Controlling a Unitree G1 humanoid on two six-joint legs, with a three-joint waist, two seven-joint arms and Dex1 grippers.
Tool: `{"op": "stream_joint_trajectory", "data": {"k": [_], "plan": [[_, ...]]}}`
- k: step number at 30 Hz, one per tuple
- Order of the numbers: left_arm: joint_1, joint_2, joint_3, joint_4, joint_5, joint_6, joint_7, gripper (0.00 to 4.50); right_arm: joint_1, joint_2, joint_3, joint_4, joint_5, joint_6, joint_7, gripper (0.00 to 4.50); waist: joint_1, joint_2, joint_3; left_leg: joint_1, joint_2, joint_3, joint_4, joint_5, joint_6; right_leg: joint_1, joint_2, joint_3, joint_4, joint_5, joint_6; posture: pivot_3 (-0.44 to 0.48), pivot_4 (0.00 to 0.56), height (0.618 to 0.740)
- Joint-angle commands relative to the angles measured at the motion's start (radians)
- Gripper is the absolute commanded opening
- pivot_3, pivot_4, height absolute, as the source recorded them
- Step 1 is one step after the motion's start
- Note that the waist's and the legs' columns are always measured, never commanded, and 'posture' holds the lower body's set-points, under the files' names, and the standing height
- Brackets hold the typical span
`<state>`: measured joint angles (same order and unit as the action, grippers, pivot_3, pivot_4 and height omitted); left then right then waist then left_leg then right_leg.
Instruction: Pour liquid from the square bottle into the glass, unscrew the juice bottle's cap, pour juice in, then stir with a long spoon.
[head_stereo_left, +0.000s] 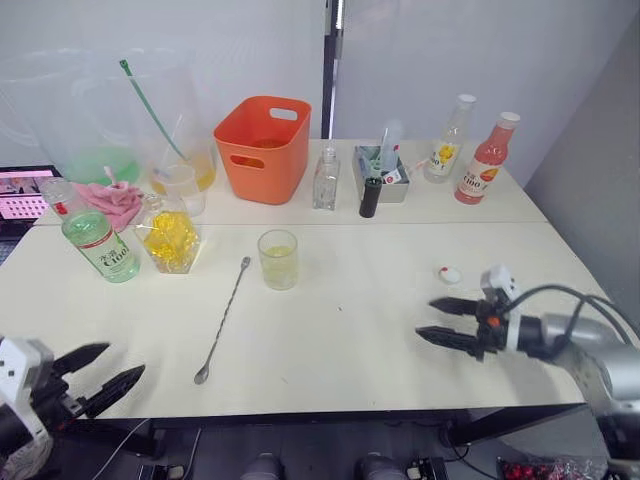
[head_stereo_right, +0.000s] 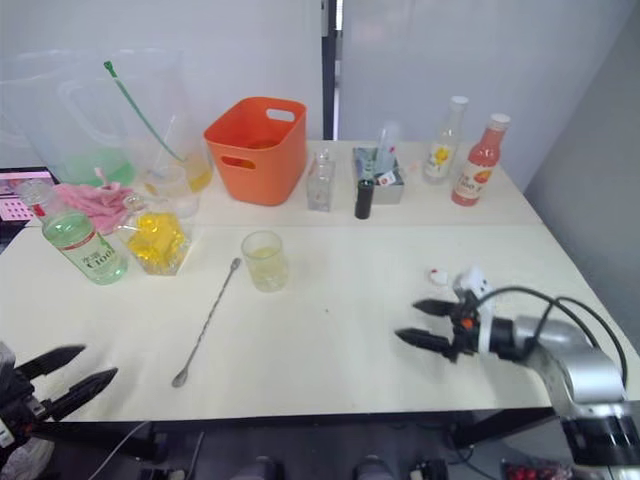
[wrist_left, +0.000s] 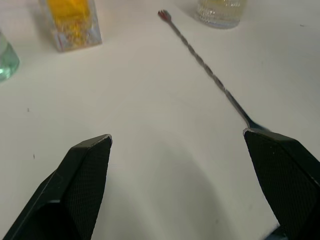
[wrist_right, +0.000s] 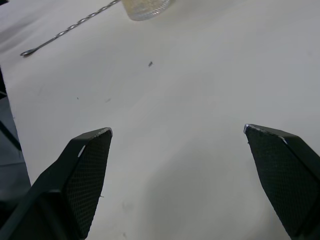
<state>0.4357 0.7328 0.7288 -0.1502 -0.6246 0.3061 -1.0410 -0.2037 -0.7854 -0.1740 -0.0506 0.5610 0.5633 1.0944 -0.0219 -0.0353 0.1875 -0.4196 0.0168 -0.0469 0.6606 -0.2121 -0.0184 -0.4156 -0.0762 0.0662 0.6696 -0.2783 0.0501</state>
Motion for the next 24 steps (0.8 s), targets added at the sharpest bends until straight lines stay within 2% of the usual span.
{"op": "stream_joint_trajectory", "data": {"k": [1,3,5,11,17,18,21,24], "plan": [[-0.004,0.032,0.065,0.061,0.0,-0.05,-0.043,4.46,0.034,-0.016,-0.098,0.0,-0.001,-0.102,0.01,4.5,-0.001,0.0,0.0,0.002,0.0,0.0,0.0,0.0,0.0,0.002,0.001,0.0,-0.001,0.0,0.0,0.0,0.15,0.74],[-0.006,0.042,0.074,0.134,0.021,-0.091,-0.063,4.46,0.087,-0.024,-0.162,0.023,0.017,-0.117,0.022,4.5,-0.001,0.0,0.0,0.014,0.002,0.001,-0.002,0.0,0.0,0.015,0.002,-0.001,-0.006,0.0,0.0,0.0,0.15,0.74],[-0.011,0.049,0.07,0.182,0.036,-0.122,-0.079,4.46,0.133,-0.033,-0.199,0.043,0.014,-0.142,0.034,4.5,0.0,0.0,0.0,0.017,0.002,0.001,-0.002,-0.001,0.001,0.02,0.002,-0.001,-0.009,-0.001,0.0,0.0,0.15,0.74],[-0.039,0.061,0.037,0.201,0.053,-0.141,-0.091,4.46,0.196,-0.044,-0.242,0.119,-0.001,-0.186,0.044,4.5,0.003,0.0,0.0,0.02,0.002,0.001,-0.002,-0.002,0.001,0.025,0.001,-0.001,-0.011,-0.002,0.0,0.0,0.15,0.74],[-0.064,0.07,0.011,0.197,0.069,-0.112,-0.07,4.46,0.164,-0.06,-0.236,0.15,0.01,-0.177,0.067,4.5,-0.003,0.001,0.0,0.021,0.002,0.002,-0.003,-0.002,0.001,0.025,0.001,-0.001,-0.011,-0.002,0.0,0.0,0.15,0.74],[-0.072,0.066,0.002,0.177,0.077,-0.092,-0.034,4.46,0.153,-0.065,-0.232,0.143,0.017,-0.167,0.073,4.5,-0.003,0.001,0.0,0.021,0.002,0.001,-0.003,-0.002,0.001,0.025,0.001,-0.001,-0.011,-0.002,0.0,0.0,0.15,0.74],[-0.096,0.062,-0.022,0.02,0.002,0.101,0.085,4.46,0.113,-0.101,-0.194,0.043,0.1,-0.056,0.137,4.5,-0.003,0.001,0.0,0.021,0.002,0.001,-0.003,-0.002,0.001,0.025,0.001,-0.001,-0.011,-0.001,0.0,0.0,0.15,0.74],[-0.12,0.044,-0.056,-0.146,-0.01,0.221,0.222,4.46,0.066,-0.141,-0.118,-0.01,0.095,-0.039,0.208,4.5,-0.002,0.001,0.0,0.021,0.002,0.0,-0.003,-0.002,0.001,0.025,0.0,-0.001,-0.011,-0.001,0.0,0.0,0.15,0.74]]}}
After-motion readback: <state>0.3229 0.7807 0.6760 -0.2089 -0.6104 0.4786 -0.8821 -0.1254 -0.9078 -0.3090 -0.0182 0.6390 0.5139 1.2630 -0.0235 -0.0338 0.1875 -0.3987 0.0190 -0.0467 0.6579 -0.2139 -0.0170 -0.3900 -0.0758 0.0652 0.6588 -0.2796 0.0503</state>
